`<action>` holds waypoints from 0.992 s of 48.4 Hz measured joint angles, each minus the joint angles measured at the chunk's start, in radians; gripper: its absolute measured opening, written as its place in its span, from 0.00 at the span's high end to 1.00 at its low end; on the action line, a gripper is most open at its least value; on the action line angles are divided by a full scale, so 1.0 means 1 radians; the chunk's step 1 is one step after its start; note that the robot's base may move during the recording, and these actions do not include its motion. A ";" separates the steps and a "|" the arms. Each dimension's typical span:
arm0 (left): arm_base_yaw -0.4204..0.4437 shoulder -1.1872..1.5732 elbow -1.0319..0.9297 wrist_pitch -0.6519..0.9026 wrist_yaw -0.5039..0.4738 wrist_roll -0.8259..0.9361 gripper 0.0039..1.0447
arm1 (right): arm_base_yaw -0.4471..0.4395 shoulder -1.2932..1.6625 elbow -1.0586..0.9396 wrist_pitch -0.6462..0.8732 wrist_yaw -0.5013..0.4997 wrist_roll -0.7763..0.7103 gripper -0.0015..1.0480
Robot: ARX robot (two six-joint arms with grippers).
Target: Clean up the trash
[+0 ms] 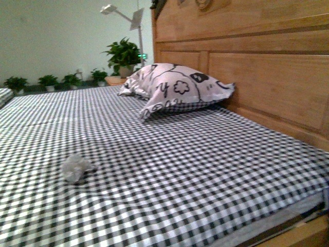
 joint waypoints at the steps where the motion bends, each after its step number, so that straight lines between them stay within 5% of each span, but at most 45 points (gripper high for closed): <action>1: 0.000 0.000 0.000 0.000 0.000 0.000 0.73 | 0.000 0.000 0.000 0.000 -0.002 0.000 0.81; 39: 0.001 -0.003 -0.002 -0.001 0.006 -0.001 0.73 | 0.005 0.001 0.000 0.000 -0.003 0.000 0.81; 44: 0.092 0.110 0.161 -0.393 0.243 -0.020 0.73 | 0.005 0.000 0.000 0.000 -0.002 0.000 0.81; 48: 0.173 0.200 0.193 -0.531 0.401 0.058 0.73 | 0.005 0.000 0.000 0.000 -0.002 0.000 0.81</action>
